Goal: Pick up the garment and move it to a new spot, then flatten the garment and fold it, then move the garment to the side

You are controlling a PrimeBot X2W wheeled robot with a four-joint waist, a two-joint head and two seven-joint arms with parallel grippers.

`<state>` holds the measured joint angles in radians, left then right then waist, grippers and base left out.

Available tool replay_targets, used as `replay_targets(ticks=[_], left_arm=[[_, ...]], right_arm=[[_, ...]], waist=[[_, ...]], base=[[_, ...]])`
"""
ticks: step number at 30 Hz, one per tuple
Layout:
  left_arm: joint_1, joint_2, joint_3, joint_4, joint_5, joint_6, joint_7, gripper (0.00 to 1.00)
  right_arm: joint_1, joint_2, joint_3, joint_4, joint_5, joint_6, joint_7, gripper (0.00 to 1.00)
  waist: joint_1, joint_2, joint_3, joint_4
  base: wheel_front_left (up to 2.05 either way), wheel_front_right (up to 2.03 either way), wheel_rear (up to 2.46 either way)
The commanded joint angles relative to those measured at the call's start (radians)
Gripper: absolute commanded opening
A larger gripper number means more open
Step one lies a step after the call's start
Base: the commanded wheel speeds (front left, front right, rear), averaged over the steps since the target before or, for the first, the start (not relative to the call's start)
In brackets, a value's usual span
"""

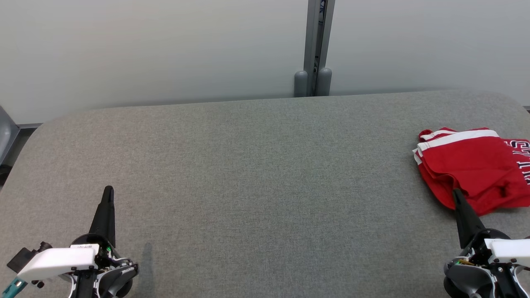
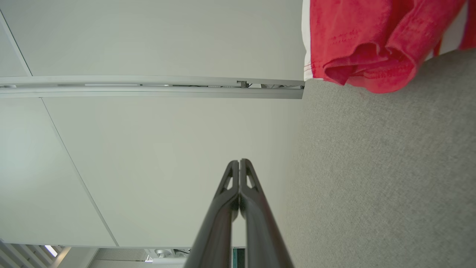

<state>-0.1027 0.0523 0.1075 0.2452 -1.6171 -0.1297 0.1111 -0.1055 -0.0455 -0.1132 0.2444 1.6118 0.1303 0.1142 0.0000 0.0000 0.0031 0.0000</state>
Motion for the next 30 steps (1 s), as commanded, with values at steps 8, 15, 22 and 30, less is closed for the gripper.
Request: replay_targets(ticks=[8,15,22,30], left_arm=[[-0.014,0.004,0.005,0.001,0.001,-0.003,0.002,0.00],[-0.014,0.003,0.005,0.001,0.002,-0.003,0.003,0.00],[-0.014,0.003,0.006,0.001,0.002,-0.003,0.002,0.00],[-0.014,0.002,0.006,0.001,0.003,-0.003,0.003,0.00]], right_arm=[[-0.007,-0.009,-0.002,0.002,0.002,0.001,0.003,0.00],[-0.007,-0.009,-0.002,0.002,0.002,0.001,0.003,0.00],[-0.007,-0.009,-0.002,0.002,0.002,0.001,0.003,0.00],[-0.007,-0.009,-0.002,0.002,0.002,0.001,0.003,0.00]], waist=[[0.0000,0.0000,0.000,0.000],[0.0000,0.0000,0.000,0.000],[0.0000,0.0000,0.000,0.000],[0.0000,0.0000,0.000,0.000]], base=[[0.00,0.00,0.00],[0.00,0.00,0.00],[0.00,0.00,0.00],[0.00,0.00,0.00]])
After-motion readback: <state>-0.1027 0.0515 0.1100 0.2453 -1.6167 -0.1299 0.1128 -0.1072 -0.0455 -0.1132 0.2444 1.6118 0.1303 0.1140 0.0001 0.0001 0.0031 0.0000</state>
